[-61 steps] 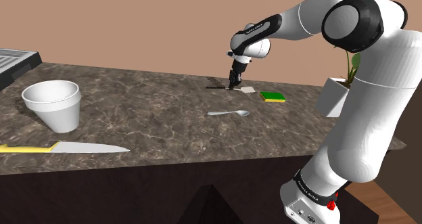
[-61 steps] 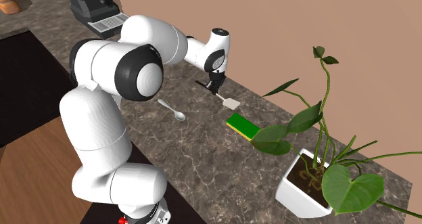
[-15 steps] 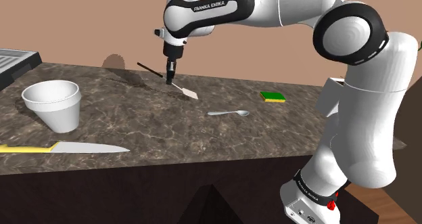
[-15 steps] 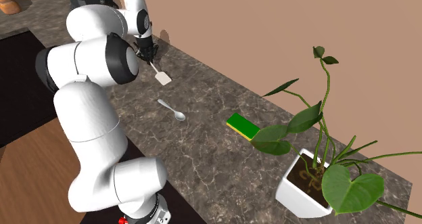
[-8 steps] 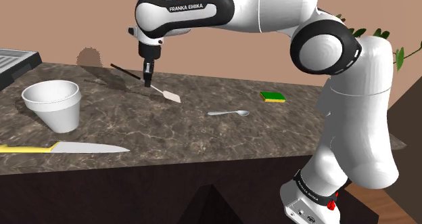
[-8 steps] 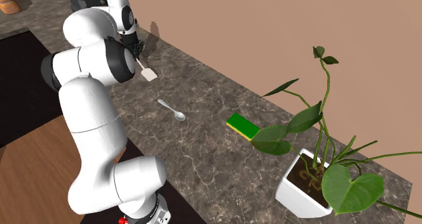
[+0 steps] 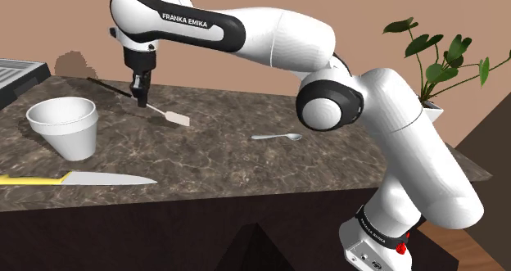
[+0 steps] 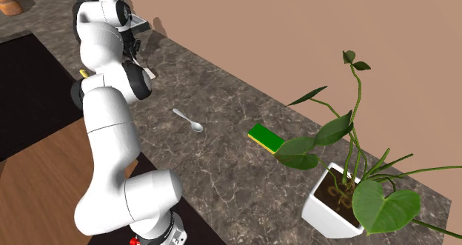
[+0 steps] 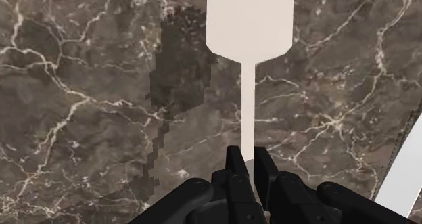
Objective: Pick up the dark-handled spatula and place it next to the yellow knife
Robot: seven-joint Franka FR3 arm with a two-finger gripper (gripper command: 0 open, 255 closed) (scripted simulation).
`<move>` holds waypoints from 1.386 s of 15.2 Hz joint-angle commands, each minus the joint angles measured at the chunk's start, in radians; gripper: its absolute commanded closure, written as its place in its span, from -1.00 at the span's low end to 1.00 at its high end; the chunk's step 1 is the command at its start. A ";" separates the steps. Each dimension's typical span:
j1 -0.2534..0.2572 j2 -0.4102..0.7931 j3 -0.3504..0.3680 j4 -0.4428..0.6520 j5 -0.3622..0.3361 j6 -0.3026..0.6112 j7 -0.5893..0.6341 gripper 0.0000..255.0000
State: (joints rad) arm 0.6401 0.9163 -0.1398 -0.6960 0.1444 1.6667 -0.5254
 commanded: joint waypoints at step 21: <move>0.031 -0.006 0.001 -0.206 0.003 0.197 0.001 1.00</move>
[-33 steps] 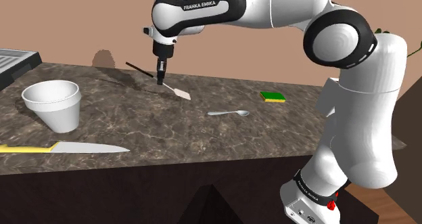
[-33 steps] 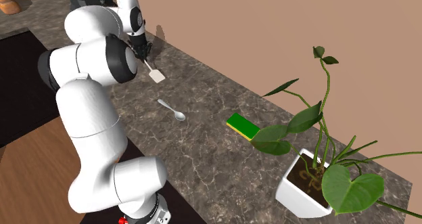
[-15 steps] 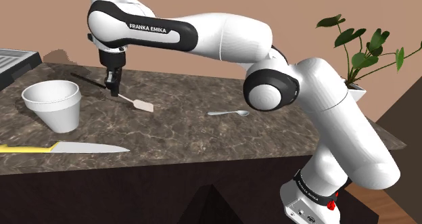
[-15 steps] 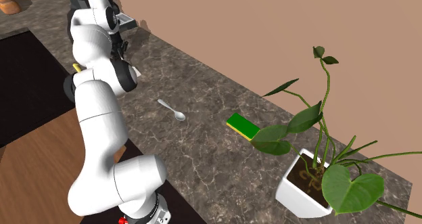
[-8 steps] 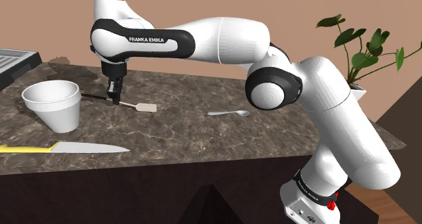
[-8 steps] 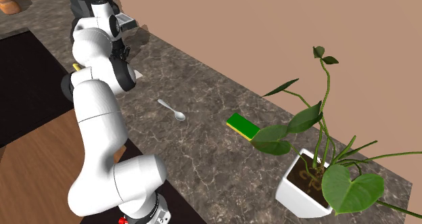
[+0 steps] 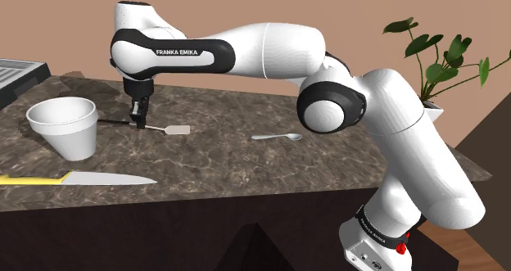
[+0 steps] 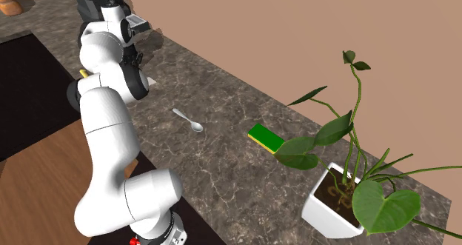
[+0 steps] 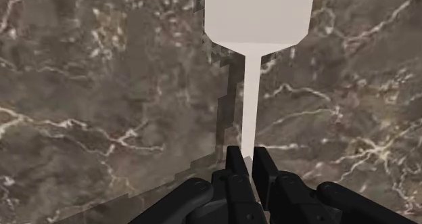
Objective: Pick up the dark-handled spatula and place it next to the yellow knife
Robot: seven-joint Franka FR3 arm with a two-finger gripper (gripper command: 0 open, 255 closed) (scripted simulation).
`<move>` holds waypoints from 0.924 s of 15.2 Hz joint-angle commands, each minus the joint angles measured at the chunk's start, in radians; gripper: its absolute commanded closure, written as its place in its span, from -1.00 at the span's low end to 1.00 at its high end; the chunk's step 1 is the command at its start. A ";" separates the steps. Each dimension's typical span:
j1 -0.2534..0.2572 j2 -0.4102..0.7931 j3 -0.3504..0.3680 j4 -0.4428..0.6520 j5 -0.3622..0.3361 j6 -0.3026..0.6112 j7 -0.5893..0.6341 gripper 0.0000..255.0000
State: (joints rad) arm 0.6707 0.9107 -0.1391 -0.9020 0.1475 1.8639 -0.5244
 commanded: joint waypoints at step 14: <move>-0.009 -0.012 -0.001 0.107 -0.003 -0.118 0.006 -1.00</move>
State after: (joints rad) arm 0.6617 0.8994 -0.1403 -0.7975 0.1441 1.7497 -0.5182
